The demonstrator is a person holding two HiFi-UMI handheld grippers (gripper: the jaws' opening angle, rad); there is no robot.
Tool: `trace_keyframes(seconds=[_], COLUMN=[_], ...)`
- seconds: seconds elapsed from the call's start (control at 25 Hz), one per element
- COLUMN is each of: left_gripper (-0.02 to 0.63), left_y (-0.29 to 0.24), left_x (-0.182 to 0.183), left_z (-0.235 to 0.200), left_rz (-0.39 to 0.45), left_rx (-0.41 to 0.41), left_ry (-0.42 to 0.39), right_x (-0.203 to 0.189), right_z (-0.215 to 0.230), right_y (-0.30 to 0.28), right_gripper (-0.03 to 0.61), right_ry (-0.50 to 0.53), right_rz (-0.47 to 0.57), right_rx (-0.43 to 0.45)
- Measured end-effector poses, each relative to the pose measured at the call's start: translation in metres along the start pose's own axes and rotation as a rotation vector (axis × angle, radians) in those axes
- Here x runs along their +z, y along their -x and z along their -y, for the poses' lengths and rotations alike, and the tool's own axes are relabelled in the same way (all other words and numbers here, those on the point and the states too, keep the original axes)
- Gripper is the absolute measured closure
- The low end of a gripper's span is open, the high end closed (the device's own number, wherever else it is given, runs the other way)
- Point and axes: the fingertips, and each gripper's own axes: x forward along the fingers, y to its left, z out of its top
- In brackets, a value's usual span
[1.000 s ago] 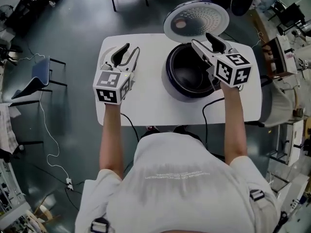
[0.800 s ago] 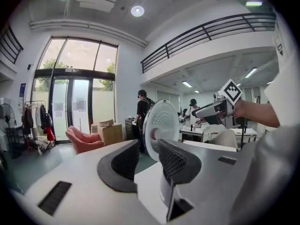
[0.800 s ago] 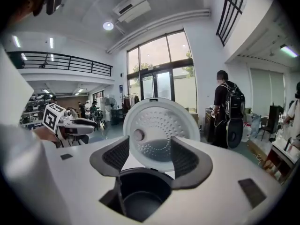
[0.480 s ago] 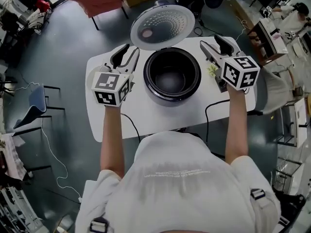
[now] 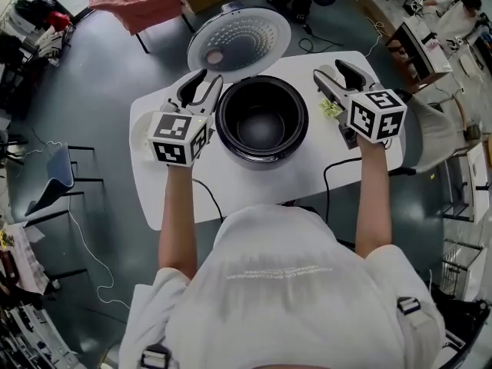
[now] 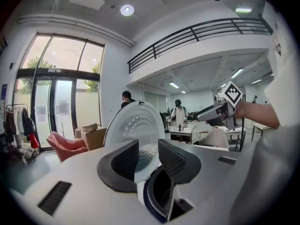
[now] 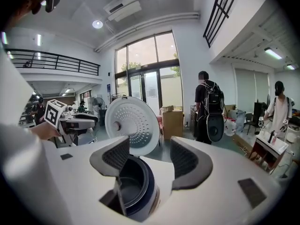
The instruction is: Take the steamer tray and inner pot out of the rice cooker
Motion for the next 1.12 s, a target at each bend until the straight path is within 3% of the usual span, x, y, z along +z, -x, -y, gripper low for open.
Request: trace_keyframes(seconds=[0.4, 0.56, 1.12], left_gripper=[0.469, 0.469, 0.469], left_y=[-0.018, -0.02, -0.013], left_x=[-0.106, -0.134, -0.171], left_z=[0.016, 0.017, 0.034], left_rz=[-0.284, -0.356, -0.426], left_rx=[0.005, 0.049, 0.13], left_ry=[0.094, 0.131, 0.242], right_x=[-0.078, -0.106, -0.151], right_z=[-0.006, -0.008, -0.016], right_y=[-0.035, -0.045, -0.068], right_gripper=[0.298, 0.302, 0.321], right_ry=[-0.044, -0.065, -0.094], right_rz=[-0.192, -0.253, -0.312], right_rx=[0.061, 0.099, 0.184])
